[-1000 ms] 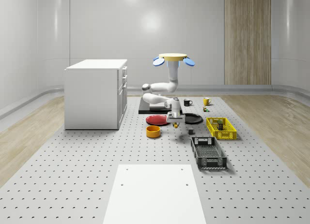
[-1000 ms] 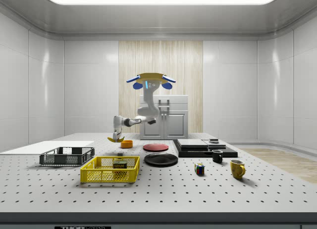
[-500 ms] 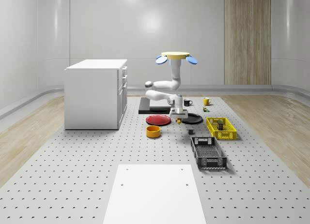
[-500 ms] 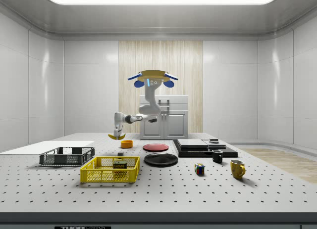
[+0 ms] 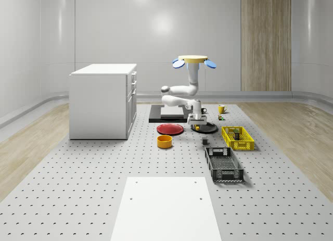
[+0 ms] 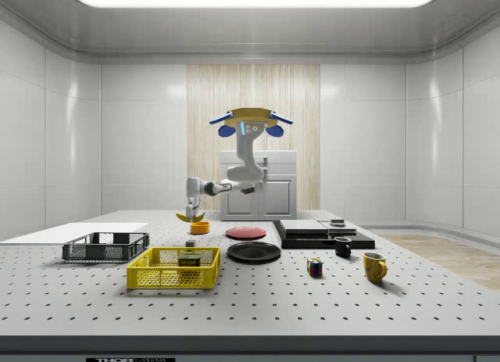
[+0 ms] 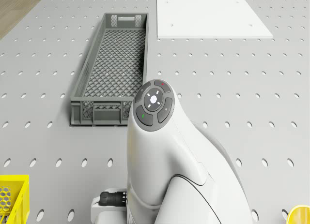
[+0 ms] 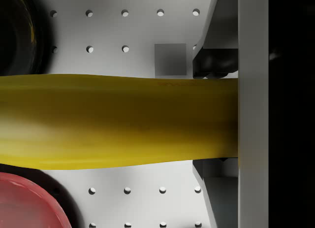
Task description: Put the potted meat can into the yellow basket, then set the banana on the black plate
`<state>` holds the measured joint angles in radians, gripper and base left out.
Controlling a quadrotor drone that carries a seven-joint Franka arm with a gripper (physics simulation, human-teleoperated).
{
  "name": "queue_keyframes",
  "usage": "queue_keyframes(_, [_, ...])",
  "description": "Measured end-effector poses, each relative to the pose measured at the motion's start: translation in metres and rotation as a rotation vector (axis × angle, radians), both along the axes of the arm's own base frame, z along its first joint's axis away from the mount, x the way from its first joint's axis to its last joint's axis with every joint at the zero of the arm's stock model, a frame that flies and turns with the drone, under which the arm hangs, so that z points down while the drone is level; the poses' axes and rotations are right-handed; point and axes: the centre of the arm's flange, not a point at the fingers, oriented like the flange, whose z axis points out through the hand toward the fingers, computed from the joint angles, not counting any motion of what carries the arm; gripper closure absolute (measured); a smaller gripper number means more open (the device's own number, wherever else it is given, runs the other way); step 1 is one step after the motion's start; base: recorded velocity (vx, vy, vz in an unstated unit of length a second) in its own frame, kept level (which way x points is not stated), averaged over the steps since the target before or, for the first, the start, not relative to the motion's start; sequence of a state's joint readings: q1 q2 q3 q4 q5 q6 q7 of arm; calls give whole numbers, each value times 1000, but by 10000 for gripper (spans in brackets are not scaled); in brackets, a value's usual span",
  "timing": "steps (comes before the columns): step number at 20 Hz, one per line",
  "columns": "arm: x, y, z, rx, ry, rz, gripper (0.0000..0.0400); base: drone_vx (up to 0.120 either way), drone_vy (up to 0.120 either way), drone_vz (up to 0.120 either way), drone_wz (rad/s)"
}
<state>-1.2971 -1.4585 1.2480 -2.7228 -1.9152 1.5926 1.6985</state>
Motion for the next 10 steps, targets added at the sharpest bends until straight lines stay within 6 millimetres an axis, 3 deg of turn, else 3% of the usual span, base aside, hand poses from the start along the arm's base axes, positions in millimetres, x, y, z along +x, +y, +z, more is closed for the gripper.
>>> queue_keyframes(10, [0,0,0,0,0,0,203,-120,120,0,0])
